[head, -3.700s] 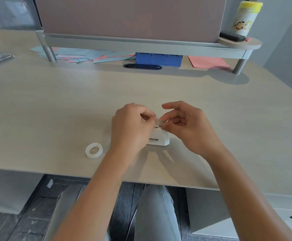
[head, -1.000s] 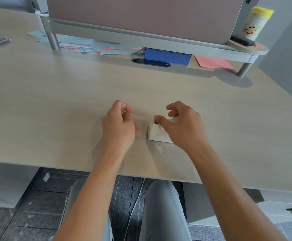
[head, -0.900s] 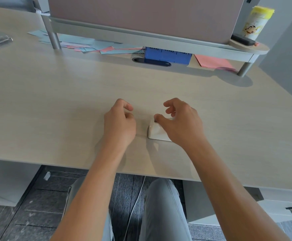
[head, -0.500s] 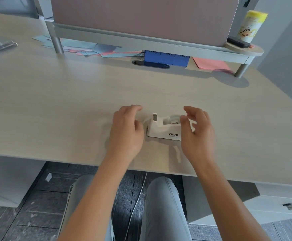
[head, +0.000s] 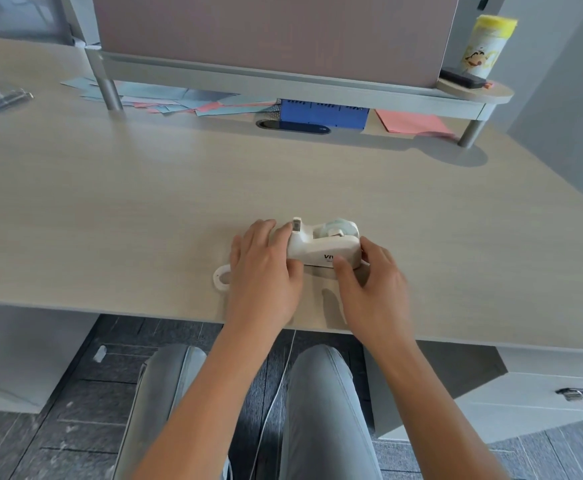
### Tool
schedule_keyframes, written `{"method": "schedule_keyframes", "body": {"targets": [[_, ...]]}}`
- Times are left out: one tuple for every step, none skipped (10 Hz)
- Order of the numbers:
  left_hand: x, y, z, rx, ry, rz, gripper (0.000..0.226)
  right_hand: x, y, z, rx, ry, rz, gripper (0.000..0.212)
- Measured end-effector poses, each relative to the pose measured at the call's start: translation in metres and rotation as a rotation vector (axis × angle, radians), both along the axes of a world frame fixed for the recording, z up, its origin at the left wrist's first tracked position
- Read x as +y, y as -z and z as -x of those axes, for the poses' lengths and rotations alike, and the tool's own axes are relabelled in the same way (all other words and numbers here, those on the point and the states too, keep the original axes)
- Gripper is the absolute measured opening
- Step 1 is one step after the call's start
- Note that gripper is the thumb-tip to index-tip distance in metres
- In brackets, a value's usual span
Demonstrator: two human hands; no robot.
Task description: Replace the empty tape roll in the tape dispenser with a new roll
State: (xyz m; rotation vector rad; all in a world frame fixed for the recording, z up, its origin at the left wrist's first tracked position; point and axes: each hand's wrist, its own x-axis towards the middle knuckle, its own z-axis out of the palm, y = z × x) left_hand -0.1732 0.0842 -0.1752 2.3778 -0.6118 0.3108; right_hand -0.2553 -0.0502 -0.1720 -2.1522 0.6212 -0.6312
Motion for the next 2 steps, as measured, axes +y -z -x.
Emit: {"method": "schedule_keyframes", "body": {"targets": [[-0.0011, 0.0012, 0.0032, -0.044, -0.012, -0.051, 0.052, 0.0017, 0.0032, 0.0006, 0.013, -0.014, 0.039, 0.045], [-0.001, 0.0094, 0.0025, -0.094, -0.057, -0.137, 0.045, 0.0011, -0.001, 0.0027, -0.006, 0.012, -0.037, 0.053]]}}
